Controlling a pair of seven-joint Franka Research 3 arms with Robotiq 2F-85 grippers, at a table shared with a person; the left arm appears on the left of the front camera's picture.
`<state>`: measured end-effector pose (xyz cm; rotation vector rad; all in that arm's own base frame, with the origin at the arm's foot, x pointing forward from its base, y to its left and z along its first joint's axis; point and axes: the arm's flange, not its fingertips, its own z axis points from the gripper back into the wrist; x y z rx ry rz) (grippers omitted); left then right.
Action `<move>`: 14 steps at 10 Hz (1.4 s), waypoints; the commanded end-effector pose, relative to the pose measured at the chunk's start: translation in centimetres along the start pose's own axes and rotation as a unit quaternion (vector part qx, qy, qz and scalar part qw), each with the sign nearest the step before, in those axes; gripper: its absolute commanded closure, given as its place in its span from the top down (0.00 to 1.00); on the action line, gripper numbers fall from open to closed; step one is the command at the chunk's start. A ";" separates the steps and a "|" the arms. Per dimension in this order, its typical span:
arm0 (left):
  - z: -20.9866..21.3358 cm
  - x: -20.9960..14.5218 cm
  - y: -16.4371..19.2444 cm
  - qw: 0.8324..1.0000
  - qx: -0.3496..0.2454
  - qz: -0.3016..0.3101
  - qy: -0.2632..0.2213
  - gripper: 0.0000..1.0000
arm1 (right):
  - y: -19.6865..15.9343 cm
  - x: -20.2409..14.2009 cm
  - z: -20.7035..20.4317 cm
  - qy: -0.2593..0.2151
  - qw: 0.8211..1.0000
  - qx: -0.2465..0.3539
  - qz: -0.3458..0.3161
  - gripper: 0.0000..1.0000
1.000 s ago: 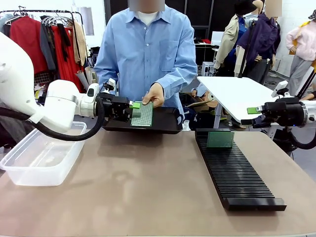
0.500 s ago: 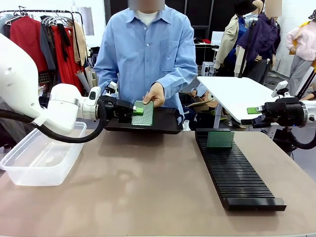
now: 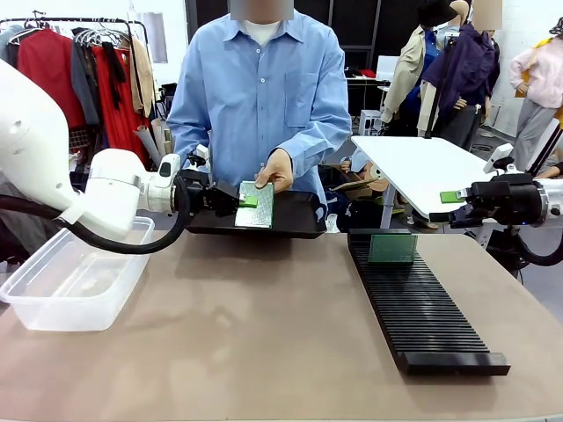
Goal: Sort PCBs into racks and boxes based on the side picked up.
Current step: Pick up the Blank PCB handed by the Human, then if the short side of the Blank PCB is picked up, insert it into the PCB Rack ; if the long side is picked up, place it in the Organizing box.
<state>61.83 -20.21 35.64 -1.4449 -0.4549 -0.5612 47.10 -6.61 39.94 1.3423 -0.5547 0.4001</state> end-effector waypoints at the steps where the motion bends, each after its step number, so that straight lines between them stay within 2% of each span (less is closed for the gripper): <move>1: 0.0 0.5 0.3 1.000 -0.020 0.015 -0.011 0.00 | 0.2 0.2 0.1 0.000 1.000 -0.001 0.003 1.00; 4: -0.1 0.1 0.4 0.999 -0.024 0.034 0.006 0.00 | 0.2 0.2 0.1 0.000 1.000 -0.001 0.003 1.00; 5: 0.1 -0.2 0.3 1.000 -0.009 0.012 -0.002 0.00 | 0.2 0.2 0.1 0.000 1.000 -0.001 0.003 1.00; 14: 0.1 -0.2 0.3 1.000 -0.009 0.012 -0.002 0.00 | 0.2 0.2 0.1 0.000 1.000 -0.001 0.003 1.00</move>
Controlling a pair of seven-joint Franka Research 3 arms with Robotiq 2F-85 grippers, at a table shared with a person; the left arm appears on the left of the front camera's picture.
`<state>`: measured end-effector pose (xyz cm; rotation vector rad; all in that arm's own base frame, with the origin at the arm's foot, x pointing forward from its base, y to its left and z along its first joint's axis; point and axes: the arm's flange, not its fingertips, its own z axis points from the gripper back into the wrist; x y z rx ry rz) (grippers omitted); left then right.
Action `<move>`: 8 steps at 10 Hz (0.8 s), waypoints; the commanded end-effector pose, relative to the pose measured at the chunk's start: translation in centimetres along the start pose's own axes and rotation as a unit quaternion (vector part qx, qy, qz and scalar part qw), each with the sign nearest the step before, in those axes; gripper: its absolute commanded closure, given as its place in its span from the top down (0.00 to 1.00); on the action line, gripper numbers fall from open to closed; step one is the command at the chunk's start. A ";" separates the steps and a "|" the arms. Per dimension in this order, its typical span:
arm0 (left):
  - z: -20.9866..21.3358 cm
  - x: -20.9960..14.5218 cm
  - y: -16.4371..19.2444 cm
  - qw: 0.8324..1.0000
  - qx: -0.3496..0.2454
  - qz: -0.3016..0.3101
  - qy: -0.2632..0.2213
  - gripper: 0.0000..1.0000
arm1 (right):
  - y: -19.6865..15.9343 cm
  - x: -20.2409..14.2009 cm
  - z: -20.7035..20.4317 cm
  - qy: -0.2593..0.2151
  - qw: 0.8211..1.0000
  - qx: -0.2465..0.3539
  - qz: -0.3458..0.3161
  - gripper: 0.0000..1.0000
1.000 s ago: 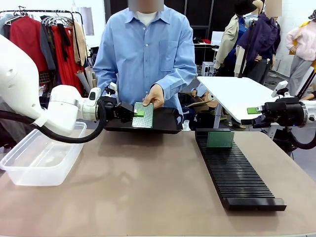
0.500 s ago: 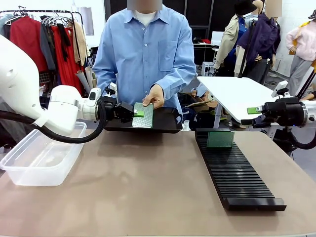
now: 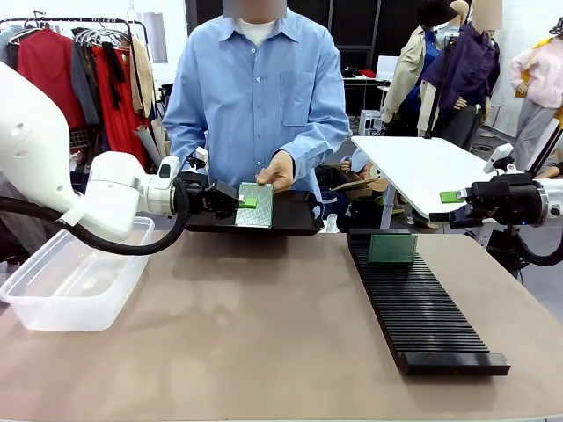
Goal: Sort PCBs into racks and boxes based on the side picked up.
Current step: If the short side of the Blank PCB is picked up, insert it into the PCB Rack ; if the long side is picked up, place it in the Organizing box.
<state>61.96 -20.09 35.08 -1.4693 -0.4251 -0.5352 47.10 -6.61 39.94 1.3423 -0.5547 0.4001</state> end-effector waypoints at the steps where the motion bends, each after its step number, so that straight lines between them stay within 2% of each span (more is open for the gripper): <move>1: 0.0 0.1 -0.2 1.000 0.001 -0.006 0.000 0.00 | 0.2 0.2 0.1 0.000 1.000 -0.001 0.003 1.00; 8: 0.0 0.1 -0.2 1.000 0.001 -0.006 0.000 0.00 | 0.2 0.2 0.1 0.000 1.000 -0.001 0.003 1.00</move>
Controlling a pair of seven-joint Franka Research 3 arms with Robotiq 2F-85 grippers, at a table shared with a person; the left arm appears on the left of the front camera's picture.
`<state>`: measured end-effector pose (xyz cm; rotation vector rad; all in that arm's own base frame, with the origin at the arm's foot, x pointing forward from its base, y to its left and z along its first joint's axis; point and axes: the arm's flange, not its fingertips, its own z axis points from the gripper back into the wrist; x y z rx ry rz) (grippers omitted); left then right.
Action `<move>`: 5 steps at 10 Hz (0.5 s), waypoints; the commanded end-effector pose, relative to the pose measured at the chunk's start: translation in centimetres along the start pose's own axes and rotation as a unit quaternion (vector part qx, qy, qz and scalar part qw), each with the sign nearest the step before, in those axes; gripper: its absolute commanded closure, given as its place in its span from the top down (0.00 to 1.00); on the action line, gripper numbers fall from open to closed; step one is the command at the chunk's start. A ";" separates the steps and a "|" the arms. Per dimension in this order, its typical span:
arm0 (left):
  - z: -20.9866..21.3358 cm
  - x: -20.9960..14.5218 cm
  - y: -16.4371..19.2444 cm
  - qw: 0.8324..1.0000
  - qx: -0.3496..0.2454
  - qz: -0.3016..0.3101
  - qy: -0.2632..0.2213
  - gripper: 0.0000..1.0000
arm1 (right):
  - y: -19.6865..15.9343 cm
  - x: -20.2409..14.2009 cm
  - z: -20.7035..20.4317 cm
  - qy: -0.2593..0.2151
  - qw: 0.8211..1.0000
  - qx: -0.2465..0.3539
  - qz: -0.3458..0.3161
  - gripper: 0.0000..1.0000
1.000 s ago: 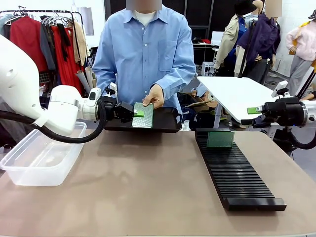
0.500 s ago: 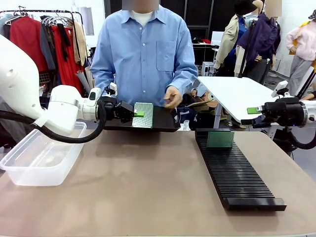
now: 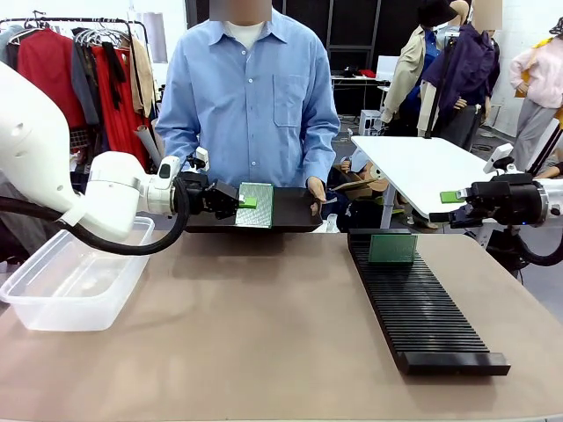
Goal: Sort PCBs into racks and boxes based on the side picked up.
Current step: If the short side of the Blank PCB is picked up, insert it into the PCB Rack ; if the long side is picked up, place it in the Organizing box.
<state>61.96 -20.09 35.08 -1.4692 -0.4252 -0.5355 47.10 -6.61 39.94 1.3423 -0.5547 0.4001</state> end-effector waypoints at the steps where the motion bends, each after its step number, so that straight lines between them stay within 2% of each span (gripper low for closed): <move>1: 0.0 0.1 -0.2 1.000 0.001 -0.006 0.000 0.00 | 0.2 0.2 0.1 0.000 1.000 -0.001 0.003 1.00; 5: 0.0 0.1 -0.2 1.000 0.001 -0.006 0.000 0.00 | 0.2 0.2 0.1 0.000 1.000 -0.001 0.003 1.00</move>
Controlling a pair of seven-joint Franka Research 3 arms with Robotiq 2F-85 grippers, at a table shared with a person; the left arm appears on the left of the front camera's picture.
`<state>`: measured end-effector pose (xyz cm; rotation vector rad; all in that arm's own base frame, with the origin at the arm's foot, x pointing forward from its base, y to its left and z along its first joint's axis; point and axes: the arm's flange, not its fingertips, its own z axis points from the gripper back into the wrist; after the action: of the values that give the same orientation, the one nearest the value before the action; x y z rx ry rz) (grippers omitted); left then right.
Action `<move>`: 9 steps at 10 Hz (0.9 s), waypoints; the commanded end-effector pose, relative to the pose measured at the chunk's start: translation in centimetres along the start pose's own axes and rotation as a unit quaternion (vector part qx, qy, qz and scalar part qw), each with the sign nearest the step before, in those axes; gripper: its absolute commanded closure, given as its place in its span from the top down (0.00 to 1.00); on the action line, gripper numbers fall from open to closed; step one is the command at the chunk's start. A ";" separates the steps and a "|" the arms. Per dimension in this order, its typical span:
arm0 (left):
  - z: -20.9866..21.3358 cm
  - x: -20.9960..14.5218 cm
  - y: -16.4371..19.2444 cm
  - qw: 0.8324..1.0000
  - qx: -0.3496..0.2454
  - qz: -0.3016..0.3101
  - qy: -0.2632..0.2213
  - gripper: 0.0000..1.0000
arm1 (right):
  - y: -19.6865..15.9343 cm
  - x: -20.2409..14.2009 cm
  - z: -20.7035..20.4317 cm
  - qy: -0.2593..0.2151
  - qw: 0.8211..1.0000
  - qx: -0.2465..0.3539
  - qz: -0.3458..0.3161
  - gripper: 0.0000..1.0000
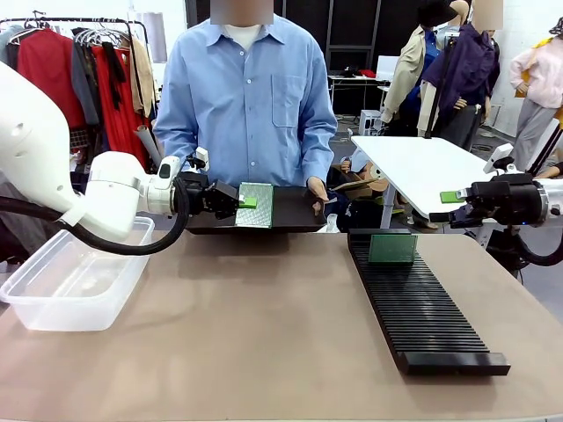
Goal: Sort PCBs into racks and boxes based on the side picked up.
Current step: If the short side of the Blank PCB is picked up, insert it into the PCB Rack ; if the long side is picked up, place it in the Organizing box.
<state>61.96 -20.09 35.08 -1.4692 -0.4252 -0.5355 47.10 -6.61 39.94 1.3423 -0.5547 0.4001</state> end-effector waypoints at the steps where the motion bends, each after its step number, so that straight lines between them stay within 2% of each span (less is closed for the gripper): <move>1: 0.0 0.1 -0.2 1.000 0.001 -0.006 0.000 0.00 | 0.2 0.2 0.1 0.000 1.000 -0.001 0.003 1.00; 2: 0.0 0.0 0.0 1.000 0.000 0.000 0.000 0.00 | 0.2 0.2 0.1 0.000 1.000 -0.001 0.003 1.00; 4: 2.3 0.1 -1.9 1.000 0.012 0.008 0.011 0.00 | 0.2 0.2 0.1 0.000 1.000 -0.001 0.003 1.00; 6: 6.4 0.2 -5.1 0.999 0.041 0.015 0.008 0.00 | 0.2 0.2 0.1 0.000 1.000 -0.001 0.003 1.00; 9: 13.4 -0.6 -9.5 0.991 0.104 0.068 0.054 0.00 | 0.2 0.2 0.1 0.000 1.000 -0.001 0.003 1.00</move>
<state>58.23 -8.03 42.40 -1.2975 -0.3458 -0.4548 47.10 -6.62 39.93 1.3424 -0.5546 0.3998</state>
